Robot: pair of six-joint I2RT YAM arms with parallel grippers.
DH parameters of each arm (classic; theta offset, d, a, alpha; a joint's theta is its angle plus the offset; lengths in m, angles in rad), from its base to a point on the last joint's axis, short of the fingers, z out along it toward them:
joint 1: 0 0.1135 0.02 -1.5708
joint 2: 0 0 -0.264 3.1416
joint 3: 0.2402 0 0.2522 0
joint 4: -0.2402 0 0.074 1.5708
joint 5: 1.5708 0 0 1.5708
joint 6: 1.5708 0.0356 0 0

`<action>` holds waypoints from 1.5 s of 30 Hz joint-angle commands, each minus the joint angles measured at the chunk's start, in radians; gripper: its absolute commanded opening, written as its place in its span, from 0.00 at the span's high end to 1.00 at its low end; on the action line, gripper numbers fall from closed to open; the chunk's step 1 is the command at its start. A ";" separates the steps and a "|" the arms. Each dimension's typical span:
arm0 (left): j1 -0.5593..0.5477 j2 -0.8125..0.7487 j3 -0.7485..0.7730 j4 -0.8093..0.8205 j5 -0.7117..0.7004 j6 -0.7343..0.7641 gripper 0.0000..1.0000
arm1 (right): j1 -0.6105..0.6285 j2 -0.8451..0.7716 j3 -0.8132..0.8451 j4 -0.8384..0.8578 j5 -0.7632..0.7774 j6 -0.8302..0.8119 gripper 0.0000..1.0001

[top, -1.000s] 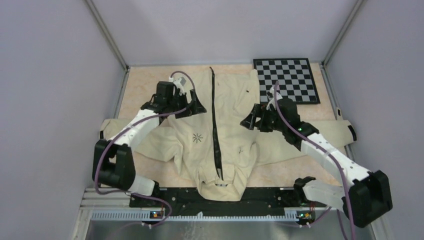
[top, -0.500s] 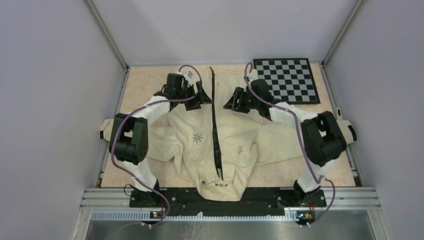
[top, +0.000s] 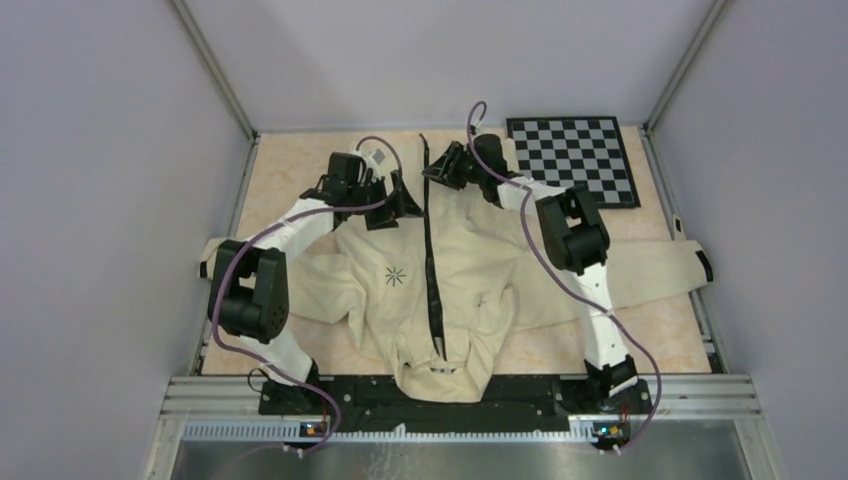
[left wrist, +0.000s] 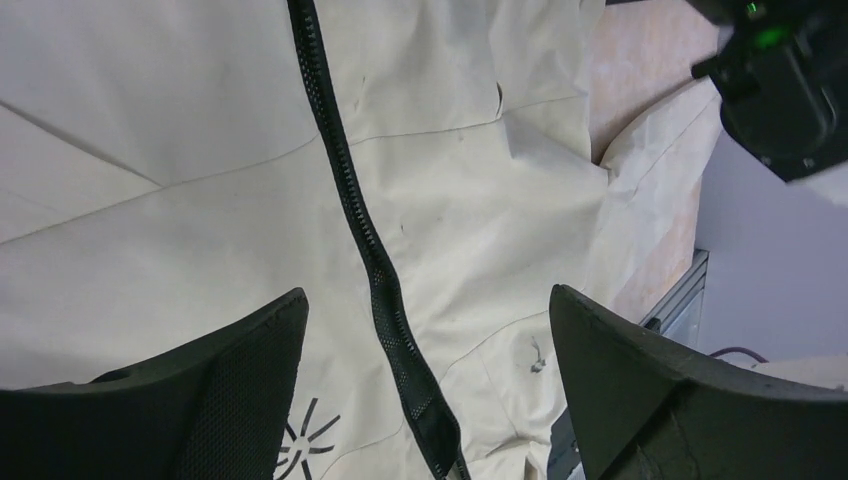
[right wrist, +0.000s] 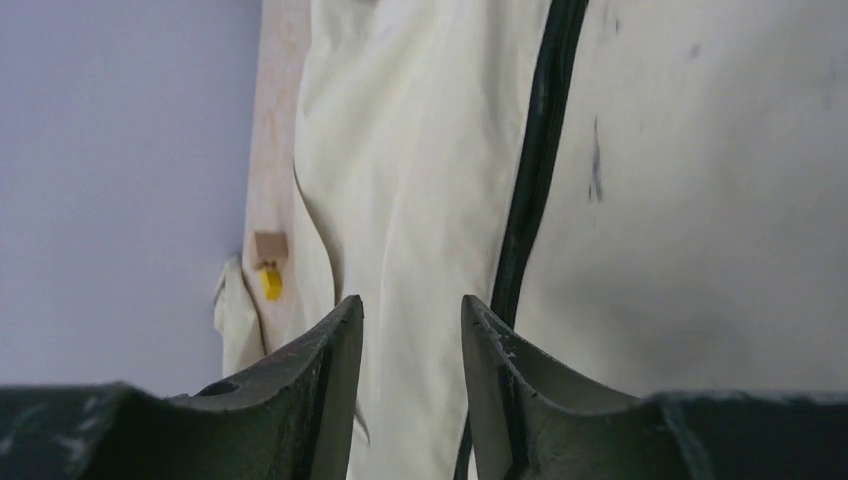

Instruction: Zip up the jacket

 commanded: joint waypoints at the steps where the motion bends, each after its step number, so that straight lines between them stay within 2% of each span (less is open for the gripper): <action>1: -0.010 -0.105 -0.016 -0.026 -0.006 0.068 0.08 | -0.010 0.126 0.245 -0.007 0.022 0.071 0.61; 5: -0.015 -0.147 -0.011 -0.042 -0.038 0.101 0.08 | -0.011 0.220 0.381 -0.090 0.111 0.060 0.63; 12: -0.013 -0.154 0.059 -0.102 -0.091 0.162 0.06 | -0.011 0.315 0.484 -0.144 0.174 0.043 0.63; 16: -0.013 -0.132 0.086 -0.094 -0.097 0.131 0.06 | -0.011 0.378 0.561 -0.150 0.186 0.047 0.63; 19: -0.008 -0.150 0.026 -0.051 -0.138 0.058 0.06 | -0.011 0.434 0.638 -0.143 0.189 0.057 0.63; 23: 0.023 -0.137 -0.001 0.006 -0.118 0.024 0.06 | -0.009 0.474 0.670 -0.105 0.193 0.072 0.62; 36: 0.100 -0.007 0.147 -0.056 -0.023 0.000 0.07 | 0.041 0.543 0.761 -0.029 0.282 0.013 0.62; 38: 0.116 -0.014 0.136 -0.053 -0.002 -0.037 0.07 | 0.042 0.547 0.764 0.003 0.265 0.019 0.67; 42: 0.152 -0.077 0.063 0.003 0.068 -0.139 0.08 | 0.032 0.526 0.756 0.044 0.198 0.051 0.90; 45: 0.155 -0.154 0.033 -0.012 0.033 -0.109 0.06 | 0.023 0.491 0.718 0.072 0.149 0.067 0.94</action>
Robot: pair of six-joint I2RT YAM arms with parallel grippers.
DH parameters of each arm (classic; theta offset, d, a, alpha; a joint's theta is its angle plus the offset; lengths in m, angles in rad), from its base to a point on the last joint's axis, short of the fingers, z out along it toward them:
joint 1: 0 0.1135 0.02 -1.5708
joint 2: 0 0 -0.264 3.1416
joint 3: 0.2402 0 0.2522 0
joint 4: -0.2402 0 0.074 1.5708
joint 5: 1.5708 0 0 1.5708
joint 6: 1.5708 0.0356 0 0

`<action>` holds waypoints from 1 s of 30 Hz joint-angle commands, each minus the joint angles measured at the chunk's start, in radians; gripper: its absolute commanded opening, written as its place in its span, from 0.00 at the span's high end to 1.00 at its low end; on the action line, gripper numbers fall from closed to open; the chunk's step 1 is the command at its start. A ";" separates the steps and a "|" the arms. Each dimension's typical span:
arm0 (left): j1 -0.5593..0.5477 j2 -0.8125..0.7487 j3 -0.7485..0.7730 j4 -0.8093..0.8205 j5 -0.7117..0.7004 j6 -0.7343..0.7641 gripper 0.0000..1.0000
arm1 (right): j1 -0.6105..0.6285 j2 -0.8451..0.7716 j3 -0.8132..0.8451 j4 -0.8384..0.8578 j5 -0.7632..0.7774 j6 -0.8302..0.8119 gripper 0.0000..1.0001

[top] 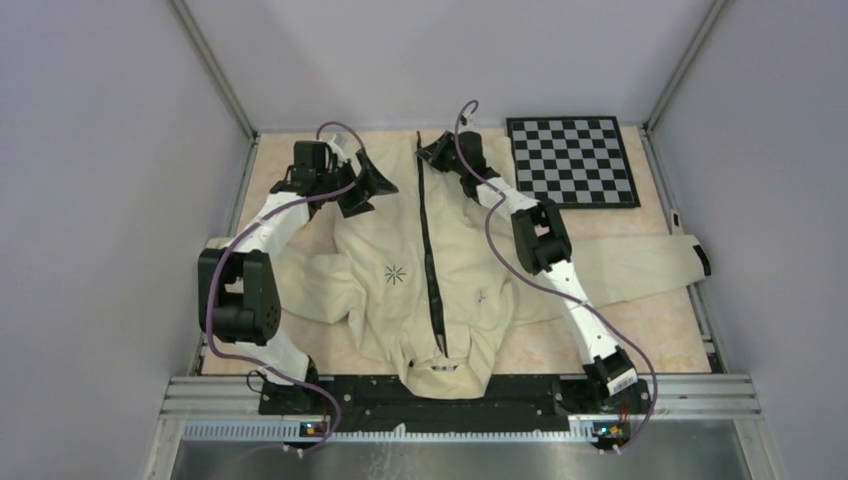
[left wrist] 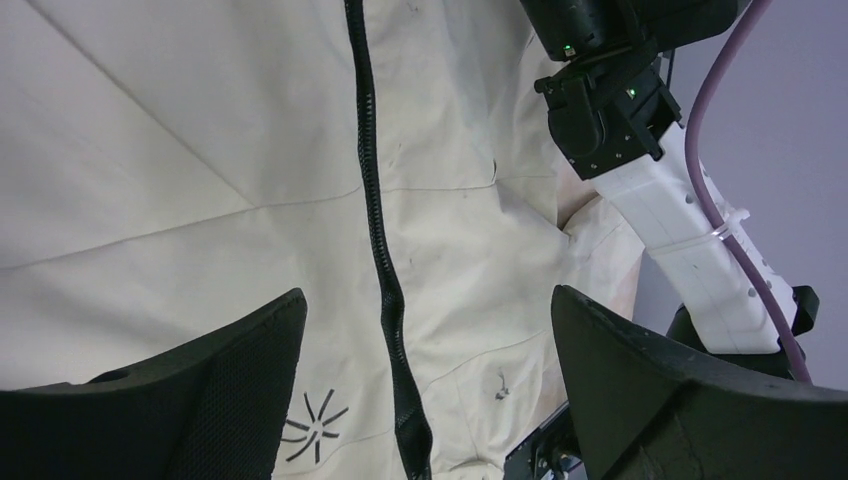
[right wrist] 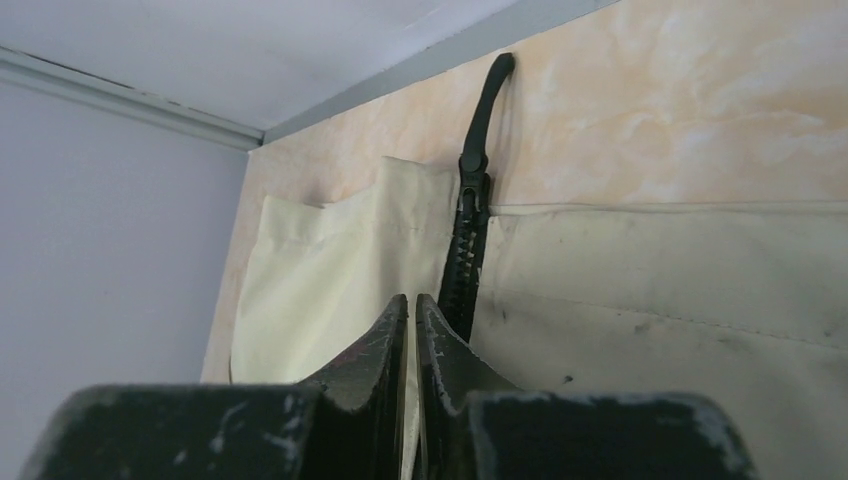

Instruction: Zip up the jacket

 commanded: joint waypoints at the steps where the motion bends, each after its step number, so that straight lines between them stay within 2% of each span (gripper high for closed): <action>1: 0.017 -0.138 -0.026 0.001 0.006 -0.001 0.06 | -0.007 -0.044 -0.027 0.085 -0.090 0.018 0.95; 3: 0.037 -0.144 0.025 -0.101 -0.009 0.058 0.06 | -0.013 -0.070 -0.054 0.085 -0.135 0.024 1.00; 6: 0.051 -0.148 0.107 -0.224 0.005 0.139 0.05 | -0.013 -0.096 -0.088 0.092 -0.187 0.021 1.00; 14: 0.051 -0.229 0.083 -0.199 -0.041 0.183 0.05 | -0.013 -0.175 -0.175 0.087 -0.252 0.036 1.00; 19: 0.049 -0.187 0.064 -0.039 -0.057 0.172 0.09 | -0.016 -0.234 -0.227 0.049 -0.266 0.027 1.00; 24: 0.020 -0.008 0.160 0.056 -0.092 0.156 0.19 | -0.035 -0.311 -0.273 -0.005 -0.239 -0.013 1.00; 30: -0.047 0.205 0.263 0.232 -0.127 0.159 0.21 | -0.047 -0.335 -0.194 -0.201 -0.112 -0.183 0.92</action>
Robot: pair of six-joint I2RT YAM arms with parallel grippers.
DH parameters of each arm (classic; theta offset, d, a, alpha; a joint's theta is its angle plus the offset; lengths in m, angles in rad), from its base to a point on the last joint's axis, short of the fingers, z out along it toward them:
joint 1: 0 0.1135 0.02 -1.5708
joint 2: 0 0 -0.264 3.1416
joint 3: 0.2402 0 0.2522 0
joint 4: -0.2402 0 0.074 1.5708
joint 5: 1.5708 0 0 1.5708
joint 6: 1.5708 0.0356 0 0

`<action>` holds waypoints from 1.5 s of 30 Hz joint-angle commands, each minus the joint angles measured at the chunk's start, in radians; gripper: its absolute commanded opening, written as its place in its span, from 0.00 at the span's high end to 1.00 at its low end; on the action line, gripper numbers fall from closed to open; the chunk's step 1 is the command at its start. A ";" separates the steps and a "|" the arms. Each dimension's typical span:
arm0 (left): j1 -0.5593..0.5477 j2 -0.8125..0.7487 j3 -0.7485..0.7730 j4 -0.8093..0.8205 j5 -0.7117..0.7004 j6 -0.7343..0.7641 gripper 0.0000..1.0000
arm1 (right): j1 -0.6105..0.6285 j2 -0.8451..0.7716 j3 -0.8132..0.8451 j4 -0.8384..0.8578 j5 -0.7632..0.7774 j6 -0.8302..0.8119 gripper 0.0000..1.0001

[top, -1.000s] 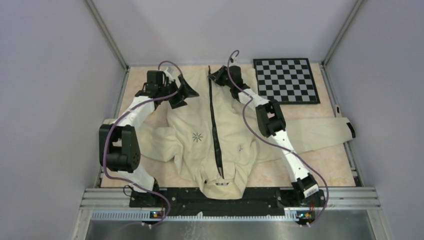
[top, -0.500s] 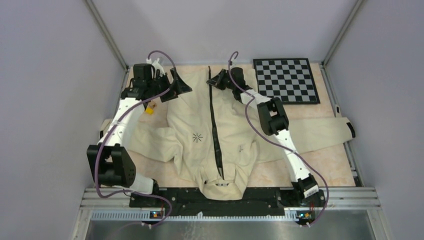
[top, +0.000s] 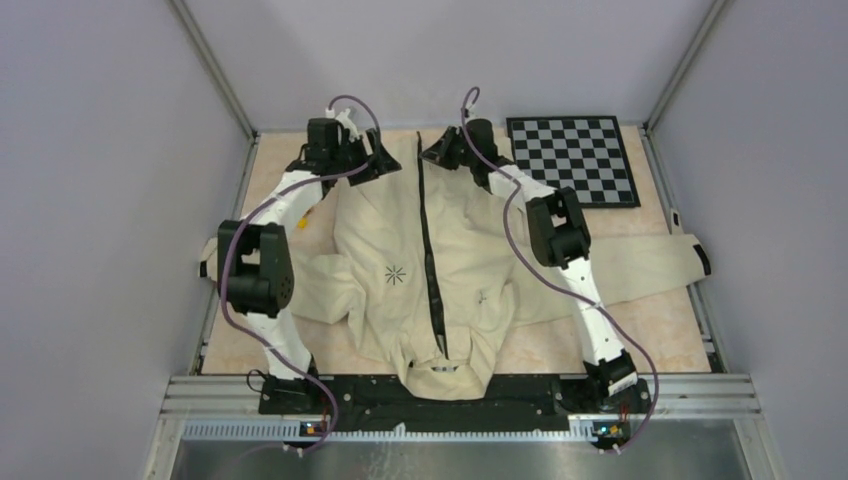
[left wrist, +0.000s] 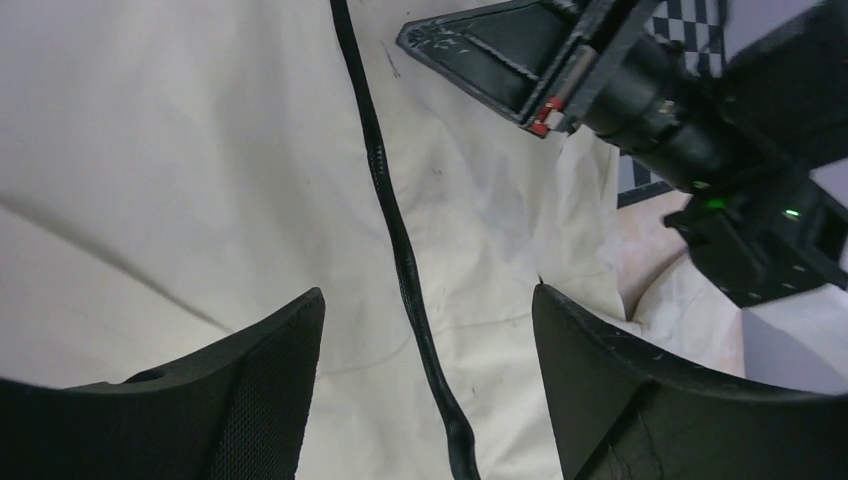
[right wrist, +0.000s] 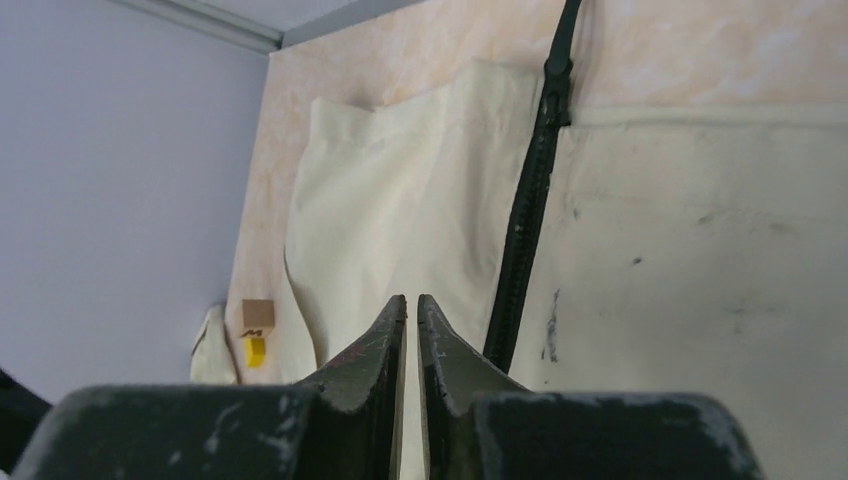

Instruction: Zip up the jacket

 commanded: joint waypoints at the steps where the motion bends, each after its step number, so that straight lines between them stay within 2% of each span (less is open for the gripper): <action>1: -0.054 0.135 0.134 0.165 -0.052 0.010 0.22 | -0.018 -0.097 0.086 -0.149 0.117 -0.171 0.90; 4: -0.082 0.246 0.229 0.208 -0.094 0.016 0.25 | -0.028 -0.108 0.098 -0.192 0.142 -0.231 0.87; 9: -0.116 0.361 0.297 0.297 -0.188 0.064 0.30 | -0.039 -0.131 0.078 -0.238 0.152 -0.301 0.84; 14: -0.132 0.446 0.363 0.288 -0.304 0.104 0.28 | -0.039 -0.140 0.033 -0.252 0.148 -0.317 0.80; 16: -0.138 0.480 0.378 0.287 -0.370 0.106 0.31 | -0.037 -0.142 0.028 -0.247 0.143 -0.344 0.79; 20: -0.141 0.534 0.399 0.340 -0.452 0.055 0.34 | -0.037 -0.149 0.041 -0.241 0.136 -0.446 0.70; 24: -0.146 0.604 0.471 0.366 -0.473 0.008 0.36 | -0.046 -0.132 0.112 -0.273 0.144 -0.583 0.60; 30: -0.156 0.692 0.570 0.345 -0.476 -0.024 0.33 | -0.086 -0.062 0.246 -0.337 0.023 -0.612 0.59; 32: -0.159 0.721 0.620 0.309 -0.525 -0.019 0.32 | -0.084 -0.074 0.254 -0.358 0.018 -0.647 0.59; 36: -0.157 0.775 0.720 0.274 -0.534 0.051 0.45 | -0.074 -0.125 0.228 -0.341 0.048 -0.696 0.54; 38: -0.156 0.791 0.756 0.273 -0.502 0.101 0.55 | -0.070 -0.135 0.222 -0.311 0.047 -0.691 0.51; 39: -0.156 0.795 0.766 0.278 -0.475 0.120 0.57 | -0.069 -0.135 0.219 -0.302 0.046 -0.686 0.51; 41: -0.155 0.808 0.779 0.284 -0.411 0.134 0.56 | -0.068 -0.130 0.218 -0.301 0.045 -0.670 0.51; 45: -0.159 0.825 0.808 0.272 -0.412 0.141 0.44 | -0.068 -0.134 0.214 -0.301 0.049 -0.646 0.51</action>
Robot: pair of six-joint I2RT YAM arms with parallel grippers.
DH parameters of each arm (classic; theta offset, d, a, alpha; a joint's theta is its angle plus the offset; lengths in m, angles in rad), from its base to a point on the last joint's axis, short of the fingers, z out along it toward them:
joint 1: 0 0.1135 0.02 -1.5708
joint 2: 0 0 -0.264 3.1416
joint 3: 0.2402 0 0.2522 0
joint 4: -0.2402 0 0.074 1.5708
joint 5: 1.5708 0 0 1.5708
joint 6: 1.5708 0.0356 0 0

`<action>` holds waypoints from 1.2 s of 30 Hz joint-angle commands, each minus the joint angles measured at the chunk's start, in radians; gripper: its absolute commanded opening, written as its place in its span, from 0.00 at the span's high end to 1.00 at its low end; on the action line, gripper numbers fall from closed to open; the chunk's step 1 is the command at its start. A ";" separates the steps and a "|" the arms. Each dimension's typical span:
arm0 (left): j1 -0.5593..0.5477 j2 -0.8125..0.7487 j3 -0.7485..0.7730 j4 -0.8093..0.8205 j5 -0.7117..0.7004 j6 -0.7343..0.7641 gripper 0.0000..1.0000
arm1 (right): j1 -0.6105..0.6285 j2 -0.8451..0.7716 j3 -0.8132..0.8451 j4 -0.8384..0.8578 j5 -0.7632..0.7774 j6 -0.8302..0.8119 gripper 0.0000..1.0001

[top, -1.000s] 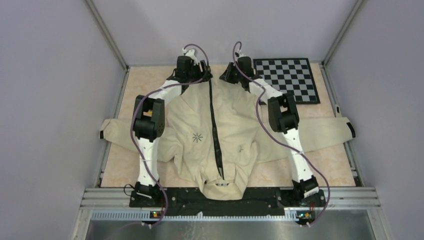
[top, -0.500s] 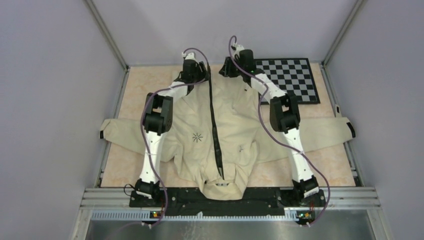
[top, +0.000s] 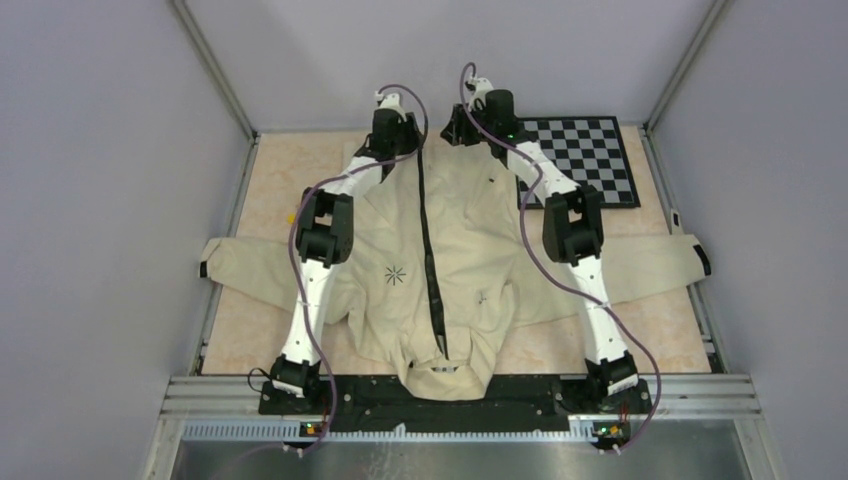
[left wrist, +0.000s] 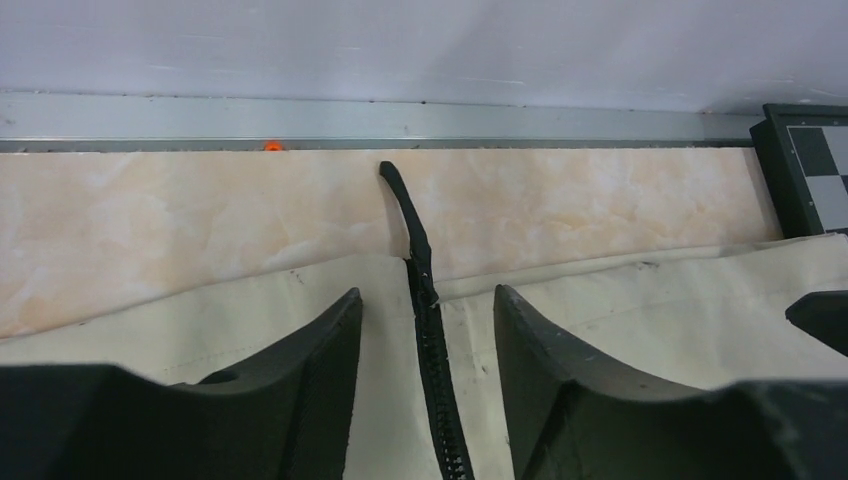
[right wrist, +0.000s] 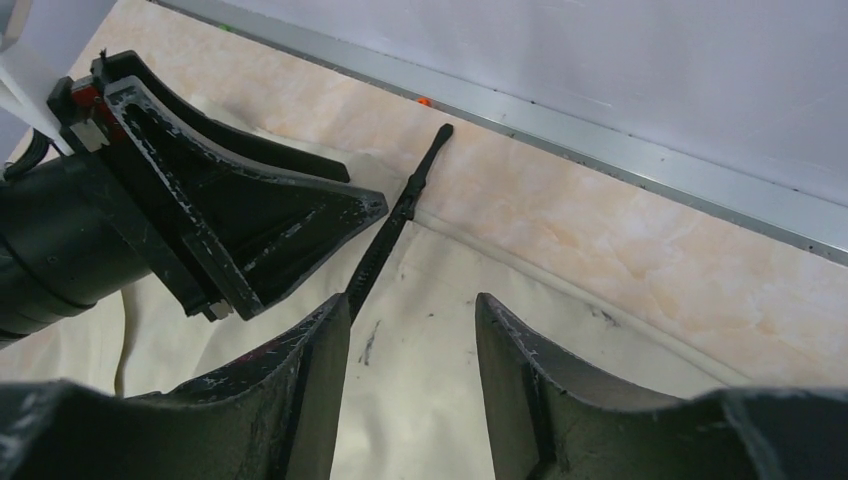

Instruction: Zip up the jacket

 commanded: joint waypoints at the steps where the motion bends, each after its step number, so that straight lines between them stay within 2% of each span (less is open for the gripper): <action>1: -0.004 0.020 0.060 -0.002 0.017 0.046 0.42 | 0.007 -0.082 -0.005 0.043 -0.007 0.011 0.51; 6: -0.017 0.011 0.048 -0.018 -0.098 0.095 0.37 | 0.007 -0.125 -0.101 0.106 0.006 0.015 0.52; 9: -0.026 0.027 0.048 -0.001 -0.107 0.106 0.40 | 0.006 -0.112 -0.103 0.106 0.004 0.023 0.52; 12: -0.029 0.046 0.055 -0.007 -0.121 0.093 0.47 | 0.007 -0.096 -0.099 0.105 0.005 0.032 0.52; 17: -0.027 0.050 0.055 -0.001 -0.101 0.090 0.68 | 0.006 -0.081 -0.093 0.105 0.000 0.059 0.52; 21: -0.016 0.031 0.055 0.015 0.004 0.066 0.92 | 0.007 -0.065 -0.094 0.159 -0.030 0.118 0.52; 23: 0.003 0.005 0.027 0.036 0.062 0.033 0.98 | 0.007 -0.046 -0.073 0.161 -0.031 0.155 0.52; 28: 0.076 -0.070 -0.141 0.224 0.305 -0.140 1.00 | -0.005 0.023 0.006 0.159 -0.083 0.284 0.50; 32: 0.116 -0.036 -0.151 0.327 0.493 -0.254 1.00 | -0.017 0.062 -0.001 0.264 -0.166 0.446 0.47; 36: 0.136 -0.015 -0.177 0.411 0.563 -0.337 1.00 | -0.018 0.102 0.001 0.351 -0.200 0.555 0.44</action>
